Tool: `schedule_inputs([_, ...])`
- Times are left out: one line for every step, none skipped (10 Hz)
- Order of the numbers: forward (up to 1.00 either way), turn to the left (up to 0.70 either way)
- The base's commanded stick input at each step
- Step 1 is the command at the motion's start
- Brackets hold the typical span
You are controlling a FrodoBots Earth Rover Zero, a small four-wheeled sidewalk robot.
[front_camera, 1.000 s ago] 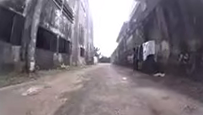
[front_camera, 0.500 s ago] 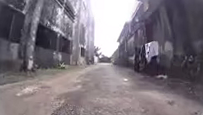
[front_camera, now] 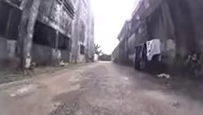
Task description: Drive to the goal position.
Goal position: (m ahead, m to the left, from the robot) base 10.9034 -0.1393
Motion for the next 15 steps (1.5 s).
schedule_inputs([0.3, 0.0])
schedule_inputs([0.3, 0.0])
schedule_inputs([0.3, 0.0])
schedule_inputs([0.3, 0.0])
schedule_inputs([0.3, 0.0])
schedule_inputs([0.3, 0.0])
schedule_inputs([0.3, 0.0])
schedule_inputs([0.3, 0.0])
schedule_inputs([0.3, 0.0])
schedule_inputs([0.3, 0.0])
schedule_inputs([0.3, 0.0])
schedule_inputs([0.3, 0.0])
schedule_inputs([0.3, 0.0])
schedule_inputs([0.3, 0.0])
schedule_inputs([0.3, 0.0])
